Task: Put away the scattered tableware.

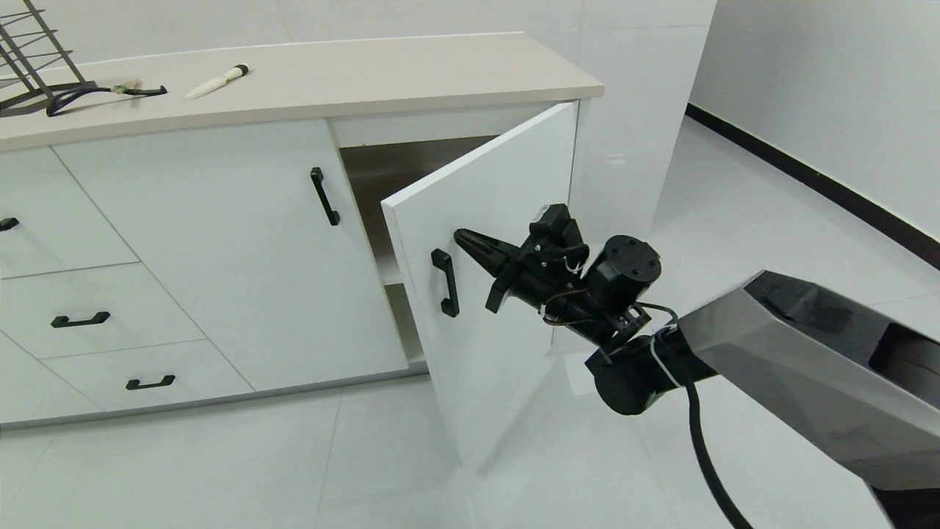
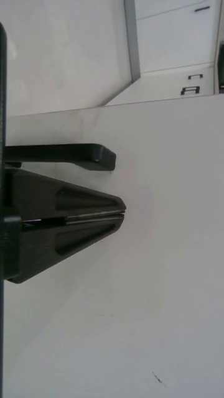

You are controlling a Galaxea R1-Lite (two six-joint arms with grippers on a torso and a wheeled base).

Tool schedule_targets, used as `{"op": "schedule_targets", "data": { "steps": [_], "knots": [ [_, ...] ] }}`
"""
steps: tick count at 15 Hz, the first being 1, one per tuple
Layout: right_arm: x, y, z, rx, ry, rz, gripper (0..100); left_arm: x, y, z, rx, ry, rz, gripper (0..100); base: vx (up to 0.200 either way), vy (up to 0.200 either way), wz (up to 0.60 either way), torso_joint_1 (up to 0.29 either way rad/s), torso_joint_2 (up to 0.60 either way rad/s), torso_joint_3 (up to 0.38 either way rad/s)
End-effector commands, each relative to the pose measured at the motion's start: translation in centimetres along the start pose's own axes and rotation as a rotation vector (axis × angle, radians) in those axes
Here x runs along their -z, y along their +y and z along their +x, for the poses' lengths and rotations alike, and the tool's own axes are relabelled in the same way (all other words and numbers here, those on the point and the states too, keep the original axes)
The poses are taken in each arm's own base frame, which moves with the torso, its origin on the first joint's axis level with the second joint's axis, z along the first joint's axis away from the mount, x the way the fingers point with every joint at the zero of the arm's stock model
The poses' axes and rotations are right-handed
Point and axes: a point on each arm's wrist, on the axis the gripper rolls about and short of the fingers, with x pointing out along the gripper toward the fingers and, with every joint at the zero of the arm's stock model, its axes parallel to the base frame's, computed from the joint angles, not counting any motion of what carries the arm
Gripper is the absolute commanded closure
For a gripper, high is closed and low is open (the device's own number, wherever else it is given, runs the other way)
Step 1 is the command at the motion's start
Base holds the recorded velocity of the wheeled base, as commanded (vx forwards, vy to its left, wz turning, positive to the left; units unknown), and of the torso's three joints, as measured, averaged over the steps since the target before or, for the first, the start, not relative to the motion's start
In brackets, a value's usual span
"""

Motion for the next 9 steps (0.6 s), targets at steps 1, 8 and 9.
{"op": "schedule_targets", "data": {
  "steps": [1, 8, 9],
  "knots": [
    [3.6, 0.0, 0.7, -0.001, -0.011, -0.006, 100, 0.0, 0.0, 0.0, -0.002, 0.000, -0.001, 0, 0.000, 0.000, 0.00, 0.000, 0.00, 0.000],
    [4.5, -0.7, 3.1, 0.033, -0.163, -0.076, 100, 0.0, 0.0, 0.0, -0.002, 0.000, -0.001, 0, 0.000, 0.000, 0.00, 0.000, 0.00, 0.000],
    [4.1, -0.7, 3.1, 0.036, -0.178, -0.082, 100, 0.0, 0.0, 0.0, -0.002, 0.000, -0.001, 0, 0.000, 0.000, 0.00, 0.000, 0.00, 0.000]
  ]
}}
